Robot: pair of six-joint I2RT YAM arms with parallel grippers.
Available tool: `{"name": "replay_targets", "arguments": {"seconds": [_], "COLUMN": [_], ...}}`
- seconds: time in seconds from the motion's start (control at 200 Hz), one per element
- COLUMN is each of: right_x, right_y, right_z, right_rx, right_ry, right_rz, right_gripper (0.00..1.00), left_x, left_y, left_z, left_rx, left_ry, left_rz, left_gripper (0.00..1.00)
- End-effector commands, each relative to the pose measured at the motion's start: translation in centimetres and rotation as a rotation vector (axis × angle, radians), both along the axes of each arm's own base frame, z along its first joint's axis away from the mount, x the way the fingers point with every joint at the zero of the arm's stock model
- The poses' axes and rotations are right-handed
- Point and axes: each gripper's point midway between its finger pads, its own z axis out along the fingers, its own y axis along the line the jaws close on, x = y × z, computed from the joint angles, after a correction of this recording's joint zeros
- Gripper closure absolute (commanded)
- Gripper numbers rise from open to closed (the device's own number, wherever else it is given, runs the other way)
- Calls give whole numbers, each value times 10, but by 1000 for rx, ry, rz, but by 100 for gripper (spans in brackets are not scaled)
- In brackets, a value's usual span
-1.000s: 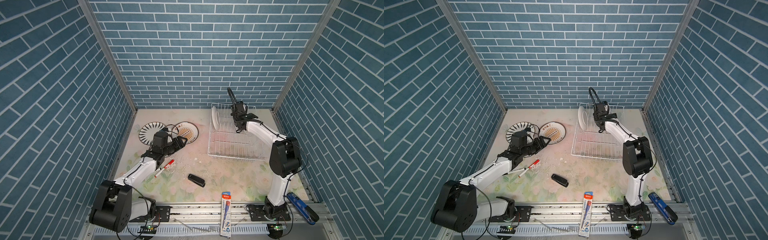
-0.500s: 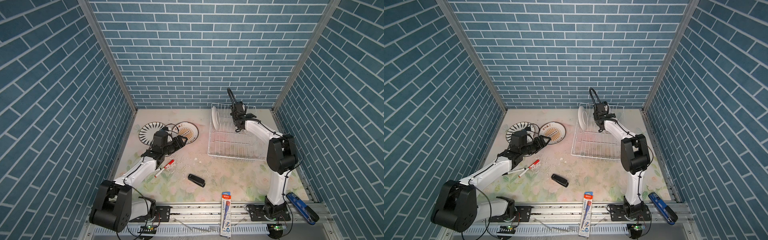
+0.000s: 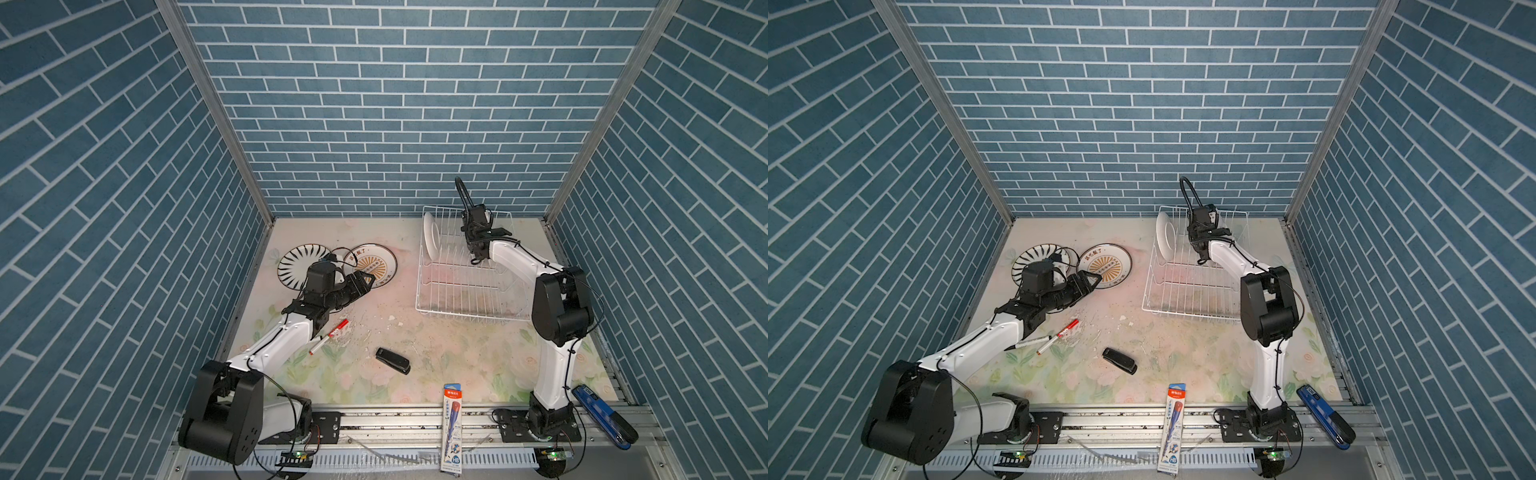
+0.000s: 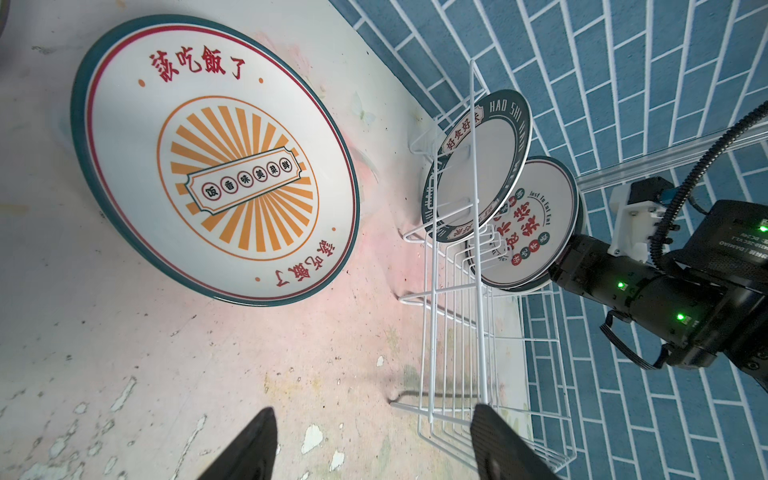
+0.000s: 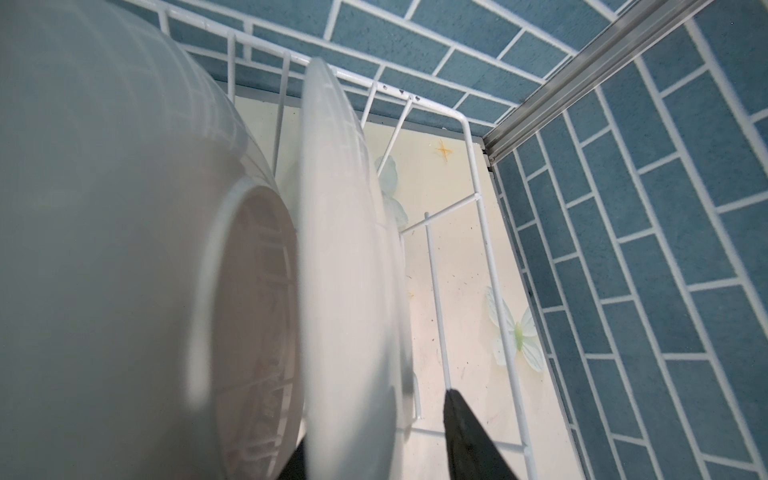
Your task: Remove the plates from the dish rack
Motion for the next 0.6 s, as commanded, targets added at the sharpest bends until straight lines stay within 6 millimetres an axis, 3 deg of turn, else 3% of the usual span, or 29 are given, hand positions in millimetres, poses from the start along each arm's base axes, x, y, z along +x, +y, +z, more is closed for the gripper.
{"name": "replay_targets", "arguments": {"seconds": [0.0, 0.595], "right_x": [8, 8], "right_y": [2, 3], "right_z": [3, -4], "right_rx": [19, 17], "right_ry": [-15, -8], "right_rz": [9, 13], "right_gripper": [62, 69], "left_x": [-3, -5], "left_y": [-1, 1], "left_z": [1, -6], "left_rx": [8, 15], "left_ry": [-12, -3], "left_rz": [-15, -5], "left_gripper": [24, 24]}}
